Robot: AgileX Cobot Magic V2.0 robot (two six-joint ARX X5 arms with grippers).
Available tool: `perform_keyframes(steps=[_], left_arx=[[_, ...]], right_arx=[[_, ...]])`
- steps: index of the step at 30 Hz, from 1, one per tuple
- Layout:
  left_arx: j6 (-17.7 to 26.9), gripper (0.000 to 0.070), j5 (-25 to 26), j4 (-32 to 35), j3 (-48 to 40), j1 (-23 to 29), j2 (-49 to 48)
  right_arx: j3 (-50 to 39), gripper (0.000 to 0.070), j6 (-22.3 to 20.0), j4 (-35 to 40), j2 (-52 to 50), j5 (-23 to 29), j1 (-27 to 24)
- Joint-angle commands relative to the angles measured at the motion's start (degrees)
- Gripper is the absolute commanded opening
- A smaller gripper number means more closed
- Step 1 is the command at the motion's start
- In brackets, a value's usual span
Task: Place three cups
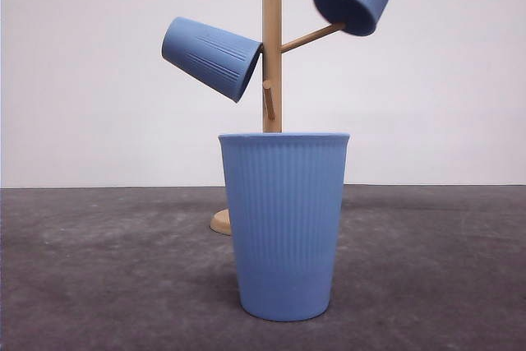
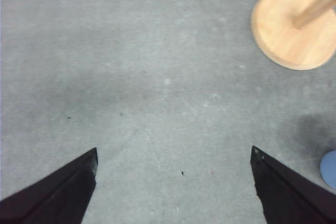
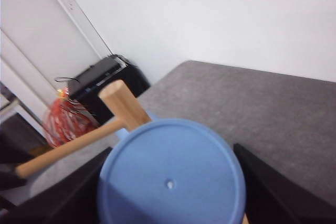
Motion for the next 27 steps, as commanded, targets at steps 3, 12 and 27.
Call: perform_keyframes(steps=[3, 12, 27], left_arx=[[0.59, 0.0554, 1.48, 0.30, 0.55, -0.22, 0.42], [0.59, 0.0554, 4.63, 0.27, 0.55, -0.22, 0.42], [1.85, 0.0554, 15.92, 0.36, 0.55, -1.07, 0.44]], right_arx=[[0.76, 0.0254, -2.57, 0.23, 2.53, 4.19, 2.14], [0.76, 0.0262, -4.08, -0.13, 5.27, 8.17, 5.21], [0.80, 0.0575, -4.63, -1.00, 5.74, 7.69, 5.39]])
